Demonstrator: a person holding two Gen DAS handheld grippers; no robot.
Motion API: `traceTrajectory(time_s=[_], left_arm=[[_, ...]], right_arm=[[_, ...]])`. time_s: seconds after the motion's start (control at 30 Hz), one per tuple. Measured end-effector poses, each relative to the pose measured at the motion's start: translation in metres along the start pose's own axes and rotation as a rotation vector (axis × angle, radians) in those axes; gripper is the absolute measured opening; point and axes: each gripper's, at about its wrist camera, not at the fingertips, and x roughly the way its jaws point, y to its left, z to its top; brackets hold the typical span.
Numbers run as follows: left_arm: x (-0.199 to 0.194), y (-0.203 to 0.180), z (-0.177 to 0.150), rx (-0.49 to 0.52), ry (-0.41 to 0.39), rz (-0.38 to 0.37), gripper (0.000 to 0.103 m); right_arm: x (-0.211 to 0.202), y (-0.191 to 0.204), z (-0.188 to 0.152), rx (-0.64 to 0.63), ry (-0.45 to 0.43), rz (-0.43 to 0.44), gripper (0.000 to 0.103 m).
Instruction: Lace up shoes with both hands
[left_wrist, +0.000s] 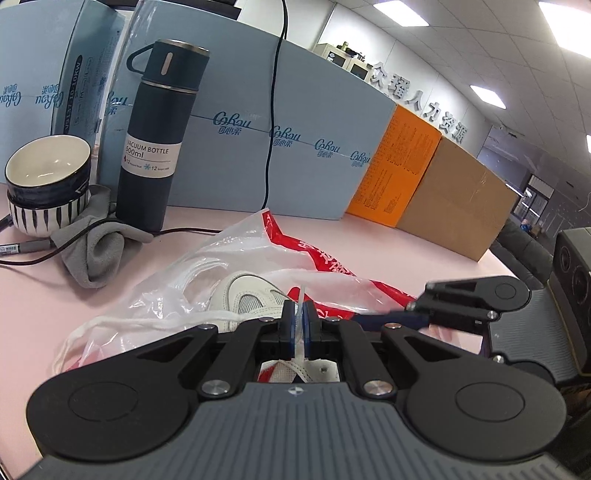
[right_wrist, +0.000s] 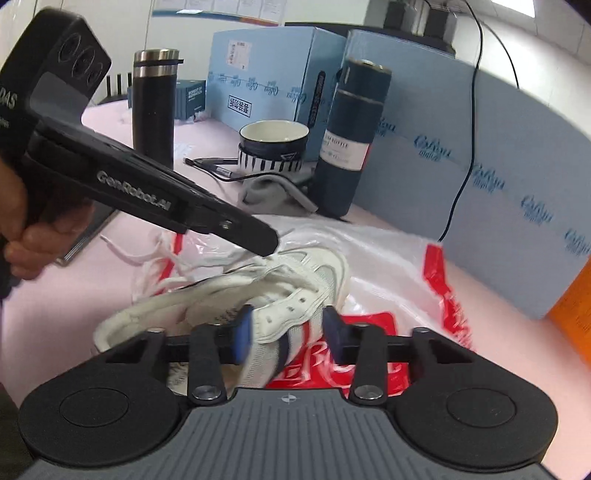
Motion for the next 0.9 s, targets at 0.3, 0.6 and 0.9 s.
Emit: traceTrajectory(time_s=[0.3, 0.6, 0.9], left_arm=[[0.011, -0.011, -0.007, 0.022, 0.02, 0.014, 0.003], [0.008, -0.016, -0.008, 0.064, 0.024, 0.036, 0.003], [0.012, -0.026, -0.011, 0.168, 0.053, 0.022, 0.003]], right_arm=[[0.007, 0.011, -0.003, -0.114, -0.021, -0.106, 0.048], [0.014, -0.067, -0.02, 0.608, -0.032, 0.232, 0.025], [0.036, -0.111, -0.095, 1.366, -0.088, 0.551, 0.025]])
